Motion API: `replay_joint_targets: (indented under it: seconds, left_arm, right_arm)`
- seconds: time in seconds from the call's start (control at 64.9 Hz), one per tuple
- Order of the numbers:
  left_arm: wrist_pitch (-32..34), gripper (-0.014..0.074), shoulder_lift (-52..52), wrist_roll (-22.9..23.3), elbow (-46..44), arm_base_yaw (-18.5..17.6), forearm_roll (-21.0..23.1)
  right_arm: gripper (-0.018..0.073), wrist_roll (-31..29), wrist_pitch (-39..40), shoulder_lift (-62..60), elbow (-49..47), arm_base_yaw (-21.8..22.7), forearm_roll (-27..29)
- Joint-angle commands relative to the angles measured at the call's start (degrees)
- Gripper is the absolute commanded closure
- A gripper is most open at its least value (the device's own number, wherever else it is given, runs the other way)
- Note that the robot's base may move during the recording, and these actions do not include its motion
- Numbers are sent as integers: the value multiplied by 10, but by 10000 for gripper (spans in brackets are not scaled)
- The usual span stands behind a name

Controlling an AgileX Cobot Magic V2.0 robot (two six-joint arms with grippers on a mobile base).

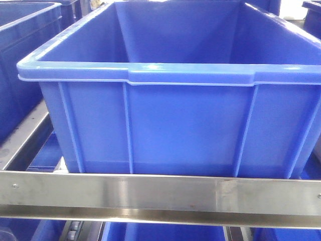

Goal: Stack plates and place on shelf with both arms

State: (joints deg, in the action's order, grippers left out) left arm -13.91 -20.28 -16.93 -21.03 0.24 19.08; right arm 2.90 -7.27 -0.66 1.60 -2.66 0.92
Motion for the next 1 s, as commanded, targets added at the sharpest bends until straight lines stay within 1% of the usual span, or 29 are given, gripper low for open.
replay_joint_targets:
  seconds: [0.0, 0.092, 0.108, 0.17, 0.277, 0.324, 0.385, 0.493, 0.586, 0.647, 0.694, 0.74, 0.832, 0.879, 0.986]
  left_arm:
    - [45, 514, -5, 2, -17, 0, 8]
    - [48, 514, -5, 2, -13, 1, 4]
    - [59, 514, -4, 2, -12, 1, -2]
    - [97, 514, 1, 2, -1, 4, -50]
    - [145, 514, 33, 2, 24, 8, -73]
    - [155, 514, 54, 2, 38, 11, -84]
    - [155, 514, 99, 2, 68, 12, -86]
    - [153, 514, 179, 2, 122, 11, -105]
    - [151, 514, 221, 2, 156, 6, -109]
    - [161, 514, 214, 11, 174, 0, -110]
    - [166, 514, 213, 21, 186, -7, -124]
    - [171, 514, 216, 22, 195, -13, -137]
    - [182, 514, 218, 22, 216, -26, -143]
    - [164, 514, 218, 22, 217, -32, -146]
    - [157, 514, 218, 22, 216, -36, -146]
  right_arm:
    - [503, 1, 50, -11, 1, 3, -6]
    - [503, 1, 50, -11, 1, 3, -6]
    - [503, 1, 50, -11, 1, 3, -6]
    - [503, 1, 50, -11, 1, 3, -6]
    - [503, 1, 50, -11, 1, 3, -6]
    - [503, 1, 50, -11, 1, 3, -6]
    - [503, 1, 50, -11, 1, 3, -6]
    - [503, 1, 50, -11, 1, 3, -6]
    - [503, 1, 50, -11, 1, 3, -6]
    - [503, 1, 50, -10, 1, 3, -6]
    - [503, 1, 50, -10, 1, 3, -6]
    - [503, 1, 50, -10, 1, 3, -6]
    - [503, 1, 50, -10, 1, 3, -6]
    - [503, 1, 50, -10, 1, 3, -6]
    - [503, 1, 50, -10, 1, 3, -6]
